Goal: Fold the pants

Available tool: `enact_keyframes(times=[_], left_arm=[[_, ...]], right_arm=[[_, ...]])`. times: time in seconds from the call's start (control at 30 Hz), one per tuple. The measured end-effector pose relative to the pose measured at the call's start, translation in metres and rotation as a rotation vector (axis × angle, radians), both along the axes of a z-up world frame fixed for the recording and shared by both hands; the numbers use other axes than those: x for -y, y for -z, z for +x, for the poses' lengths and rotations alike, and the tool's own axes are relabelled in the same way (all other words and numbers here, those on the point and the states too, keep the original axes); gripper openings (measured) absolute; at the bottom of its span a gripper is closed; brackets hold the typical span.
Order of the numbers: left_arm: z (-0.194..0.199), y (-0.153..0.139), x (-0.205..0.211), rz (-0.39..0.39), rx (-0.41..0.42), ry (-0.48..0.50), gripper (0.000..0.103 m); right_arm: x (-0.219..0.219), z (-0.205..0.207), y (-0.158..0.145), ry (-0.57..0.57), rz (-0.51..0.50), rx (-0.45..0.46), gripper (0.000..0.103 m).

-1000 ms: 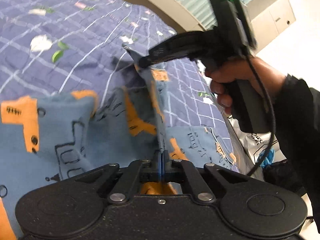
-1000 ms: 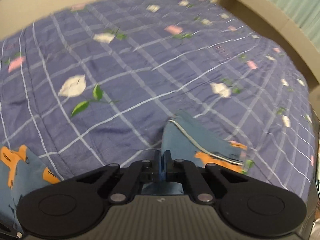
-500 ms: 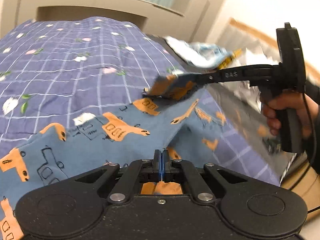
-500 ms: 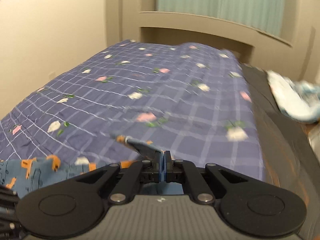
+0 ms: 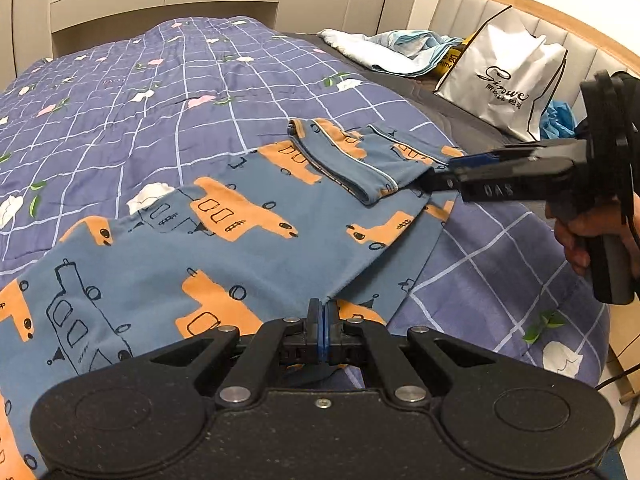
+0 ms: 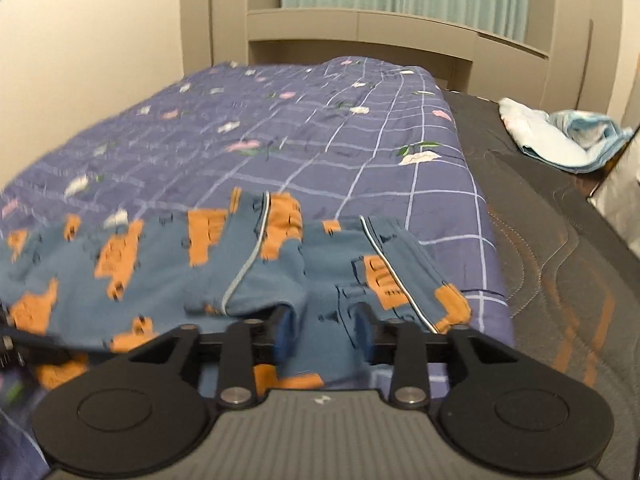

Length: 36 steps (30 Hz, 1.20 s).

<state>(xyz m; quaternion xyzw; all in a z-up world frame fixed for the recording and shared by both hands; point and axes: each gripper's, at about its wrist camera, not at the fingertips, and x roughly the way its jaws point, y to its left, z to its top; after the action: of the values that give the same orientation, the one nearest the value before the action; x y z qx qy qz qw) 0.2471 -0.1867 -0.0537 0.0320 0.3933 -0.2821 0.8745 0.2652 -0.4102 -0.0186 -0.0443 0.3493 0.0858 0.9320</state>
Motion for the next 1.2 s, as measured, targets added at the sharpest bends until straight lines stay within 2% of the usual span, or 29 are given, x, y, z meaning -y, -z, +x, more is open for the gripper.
enact_keyframes(times=[0.07,0.13,0.3,0.37,0.5,0.53,0.6,0.63,0.7,0.77,0.8,0.87,1.03,1.2], left_arm=[[0.001,0.0,0.001,0.0,-0.001,-0.001,0.0],[0.003,0.0,0.002,-0.001,-0.002,-0.004,0.0],[0.004,0.003,0.001,-0.017,-0.01,-0.016,0.0],[0.005,0.003,0.002,-0.017,-0.011,-0.014,0.0],[0.006,0.003,0.001,-0.016,-0.014,-0.01,0.0],[0.006,0.003,0.002,-0.017,-0.014,-0.011,0.0],[0.006,0.003,0.002,-0.019,-0.013,-0.014,0.0],[0.005,0.004,0.002,-0.019,-0.013,-0.016,0.0],[0.005,0.003,0.003,-0.017,-0.011,-0.018,0.0],[0.005,0.002,0.003,-0.018,-0.009,-0.016,0.0],[0.005,0.0,0.002,-0.019,-0.007,-0.014,0.0],[0.006,-0.005,0.001,-0.021,0.003,-0.007,0.0],[0.002,-0.023,0.003,-0.025,0.046,0.004,0.0],[-0.007,-0.025,0.012,-0.02,0.049,0.036,0.0]], right_arm=[[-0.004,-0.007,0.003,-0.002,-0.054,0.007,0.072],[-0.009,-0.013,0.004,-0.025,-0.091,0.023,0.077],[-0.034,-0.024,-0.001,-0.117,-0.157,0.109,0.079],[-0.049,-0.023,-0.002,-0.148,-0.173,0.121,0.082],[-0.07,-0.017,0.002,-0.205,-0.176,0.133,0.082],[-0.074,-0.014,0.004,-0.212,-0.191,0.133,0.078],[-0.083,-0.009,0.009,-0.243,-0.234,0.123,0.063],[-0.087,-0.007,0.012,-0.248,-0.254,0.12,0.051],[-0.09,-0.005,0.015,-0.257,-0.255,0.11,0.043],[-0.091,-0.003,0.017,-0.255,-0.244,0.106,0.025],[-0.089,-0.002,0.017,-0.249,-0.233,0.104,0.021],[-0.083,-0.001,0.012,-0.229,-0.208,0.111,0.016],[-0.045,0.008,-0.017,-0.094,-0.106,0.156,0.015],[0.019,0.014,-0.037,0.054,0.053,0.151,0.016]])
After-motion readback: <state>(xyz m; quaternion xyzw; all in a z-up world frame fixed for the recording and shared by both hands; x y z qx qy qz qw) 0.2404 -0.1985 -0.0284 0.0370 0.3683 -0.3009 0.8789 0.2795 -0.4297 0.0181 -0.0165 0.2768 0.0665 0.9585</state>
